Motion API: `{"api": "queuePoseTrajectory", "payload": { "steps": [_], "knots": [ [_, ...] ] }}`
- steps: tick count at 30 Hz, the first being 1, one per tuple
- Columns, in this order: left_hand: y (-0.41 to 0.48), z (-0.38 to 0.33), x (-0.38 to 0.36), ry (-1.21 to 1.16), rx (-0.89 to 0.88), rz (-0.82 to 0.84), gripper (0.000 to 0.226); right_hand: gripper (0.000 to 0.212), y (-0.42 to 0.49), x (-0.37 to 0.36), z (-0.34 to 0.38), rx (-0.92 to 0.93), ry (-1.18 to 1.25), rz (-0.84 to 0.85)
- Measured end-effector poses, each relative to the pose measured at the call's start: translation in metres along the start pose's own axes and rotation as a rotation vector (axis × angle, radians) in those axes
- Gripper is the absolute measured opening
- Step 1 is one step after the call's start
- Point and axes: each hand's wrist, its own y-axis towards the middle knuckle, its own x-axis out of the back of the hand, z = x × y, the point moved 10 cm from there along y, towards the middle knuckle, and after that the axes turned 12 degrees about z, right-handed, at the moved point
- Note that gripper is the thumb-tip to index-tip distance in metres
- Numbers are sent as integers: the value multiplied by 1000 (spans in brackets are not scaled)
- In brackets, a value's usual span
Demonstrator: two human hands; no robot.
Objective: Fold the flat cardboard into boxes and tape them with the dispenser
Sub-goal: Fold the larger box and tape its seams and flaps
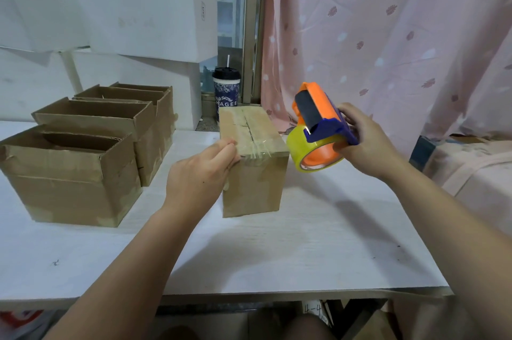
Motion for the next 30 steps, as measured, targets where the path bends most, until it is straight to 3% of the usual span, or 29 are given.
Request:
{"api": "queuePoseTrajectory", "payload": {
  "steps": [13,21,25,28,30],
  "knots": [
    [-2,-1,-2,-9,8,-50,26,55,0,-25,-42,-29,160,27],
    [-2,0,-7,-9,16,4,11,77,-13,-50,-69,-161,335,-20],
    [-1,2,-8,-26,43,67,38,65,-16,-55,-77,-209,387,-59],
    [-4,13,-26,-90,159,298,56,78,-17,-56,-78,-238,397,-52],
    [-9,13,-38,-45,195,434,68,69,-19,-55,-77,-250,417,-56]
  ]
}}
